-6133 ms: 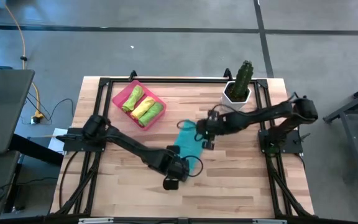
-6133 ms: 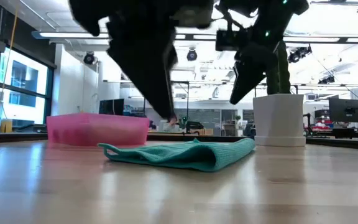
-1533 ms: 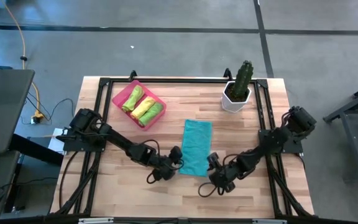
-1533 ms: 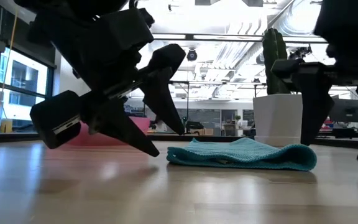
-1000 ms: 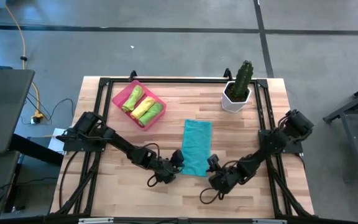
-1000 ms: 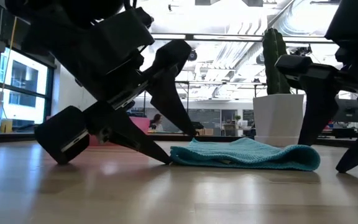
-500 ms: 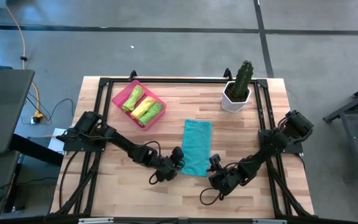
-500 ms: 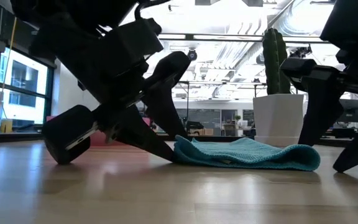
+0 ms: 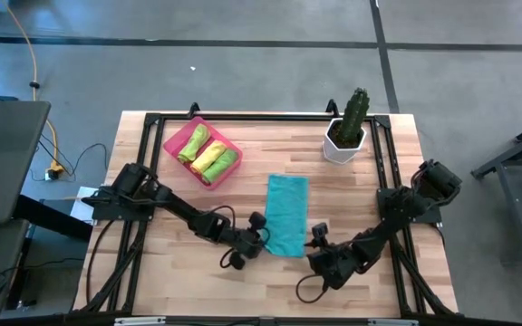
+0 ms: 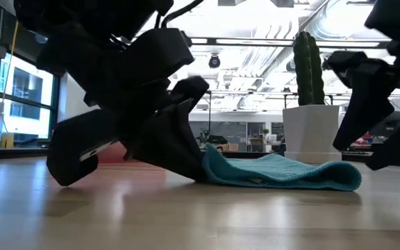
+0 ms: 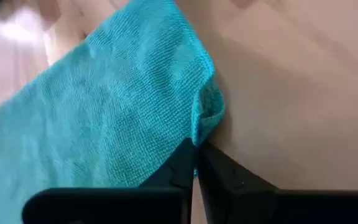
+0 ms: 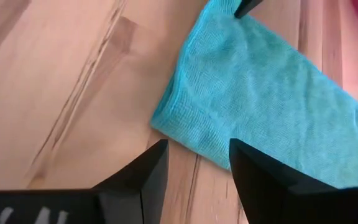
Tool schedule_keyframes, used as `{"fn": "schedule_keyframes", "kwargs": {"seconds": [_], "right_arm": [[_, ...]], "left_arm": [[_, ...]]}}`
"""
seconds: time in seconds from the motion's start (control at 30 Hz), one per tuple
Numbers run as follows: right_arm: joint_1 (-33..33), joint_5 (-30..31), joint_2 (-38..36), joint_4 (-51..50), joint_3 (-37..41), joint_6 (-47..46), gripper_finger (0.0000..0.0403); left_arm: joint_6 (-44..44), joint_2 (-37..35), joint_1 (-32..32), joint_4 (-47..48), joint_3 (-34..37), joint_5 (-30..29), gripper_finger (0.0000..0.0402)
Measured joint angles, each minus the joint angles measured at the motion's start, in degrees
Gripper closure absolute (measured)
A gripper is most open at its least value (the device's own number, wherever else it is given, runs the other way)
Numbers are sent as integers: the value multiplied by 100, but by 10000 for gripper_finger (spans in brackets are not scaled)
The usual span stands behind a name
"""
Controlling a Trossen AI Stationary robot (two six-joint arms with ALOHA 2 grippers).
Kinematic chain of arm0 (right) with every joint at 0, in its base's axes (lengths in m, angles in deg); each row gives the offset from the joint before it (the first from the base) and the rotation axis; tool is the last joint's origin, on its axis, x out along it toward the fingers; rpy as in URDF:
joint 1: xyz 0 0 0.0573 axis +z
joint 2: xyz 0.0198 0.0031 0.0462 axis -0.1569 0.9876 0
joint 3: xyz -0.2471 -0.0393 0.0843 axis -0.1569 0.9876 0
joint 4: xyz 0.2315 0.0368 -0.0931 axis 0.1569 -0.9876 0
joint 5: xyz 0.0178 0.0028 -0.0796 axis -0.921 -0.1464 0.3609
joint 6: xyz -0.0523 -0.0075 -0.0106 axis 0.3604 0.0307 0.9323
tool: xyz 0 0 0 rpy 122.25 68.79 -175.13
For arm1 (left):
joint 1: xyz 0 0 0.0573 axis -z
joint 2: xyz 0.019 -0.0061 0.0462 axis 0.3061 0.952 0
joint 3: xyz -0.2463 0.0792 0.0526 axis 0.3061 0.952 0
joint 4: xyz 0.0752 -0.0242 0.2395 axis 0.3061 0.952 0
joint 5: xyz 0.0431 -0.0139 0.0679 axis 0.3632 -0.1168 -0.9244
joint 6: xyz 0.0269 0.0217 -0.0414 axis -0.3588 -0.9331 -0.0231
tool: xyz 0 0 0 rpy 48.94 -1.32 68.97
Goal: Roll microfiber towels into tight, uniform cylinder then place into a basket
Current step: Roll the blue microfiber cloth
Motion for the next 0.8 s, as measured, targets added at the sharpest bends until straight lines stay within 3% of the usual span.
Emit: {"fn": "schedule_keyframes", "kwargs": {"seconds": [0.4, 0.67, 0.8], "right_arm": [[32, -8, -2, -172, 0, -153, 242], [28, -29, 19, -105, -2, 193, 242], [19, -429, 174, 95, -2, 717, 242]], "left_arm": [[3065, 2, 19, -450, 11, 479, 399], [3142, -16, 29, -475, 11, 441, 399], [3142, -22, 28, -395, 7, 418, 399]]}}
